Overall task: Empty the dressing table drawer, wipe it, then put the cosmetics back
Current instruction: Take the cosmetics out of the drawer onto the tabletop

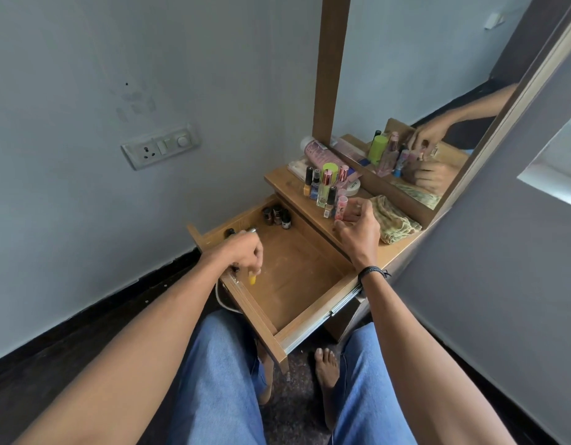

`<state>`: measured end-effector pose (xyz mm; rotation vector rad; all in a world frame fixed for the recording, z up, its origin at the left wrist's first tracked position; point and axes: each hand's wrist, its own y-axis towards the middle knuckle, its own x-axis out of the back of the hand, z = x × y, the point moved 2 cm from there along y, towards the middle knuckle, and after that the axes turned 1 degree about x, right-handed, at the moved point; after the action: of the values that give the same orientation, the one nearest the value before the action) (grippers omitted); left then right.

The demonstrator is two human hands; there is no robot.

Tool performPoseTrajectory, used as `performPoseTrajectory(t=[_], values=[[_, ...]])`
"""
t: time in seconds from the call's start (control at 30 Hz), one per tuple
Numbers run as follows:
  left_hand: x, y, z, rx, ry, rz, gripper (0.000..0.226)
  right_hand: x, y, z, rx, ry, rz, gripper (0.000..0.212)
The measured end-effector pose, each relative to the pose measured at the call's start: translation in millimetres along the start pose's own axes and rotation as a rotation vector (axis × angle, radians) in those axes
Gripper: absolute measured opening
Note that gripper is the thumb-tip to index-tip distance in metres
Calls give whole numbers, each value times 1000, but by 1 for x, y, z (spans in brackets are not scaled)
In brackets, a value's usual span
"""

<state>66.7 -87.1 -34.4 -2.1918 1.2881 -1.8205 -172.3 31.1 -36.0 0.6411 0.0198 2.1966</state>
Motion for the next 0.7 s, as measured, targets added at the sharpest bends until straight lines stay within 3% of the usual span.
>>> performPoseTrajectory(t=[0.17, 0.3, 0.5, 0.7], values=[[51, 3, -42, -139, -397, -444, 19, 0, 1, 0, -15, -10, -2, 48], [73, 14, -73, -189, -545, -637, 26, 2, 1, 2, -9, -9, 1, 45], [69, 38, -93, -189, -605, -696, 33, 3, -1, 6, 4, -32, 8, 40], [61, 48, -102, -240, -649, -627, 44, -1, 0, 1, 18, -25, 6, 40]])
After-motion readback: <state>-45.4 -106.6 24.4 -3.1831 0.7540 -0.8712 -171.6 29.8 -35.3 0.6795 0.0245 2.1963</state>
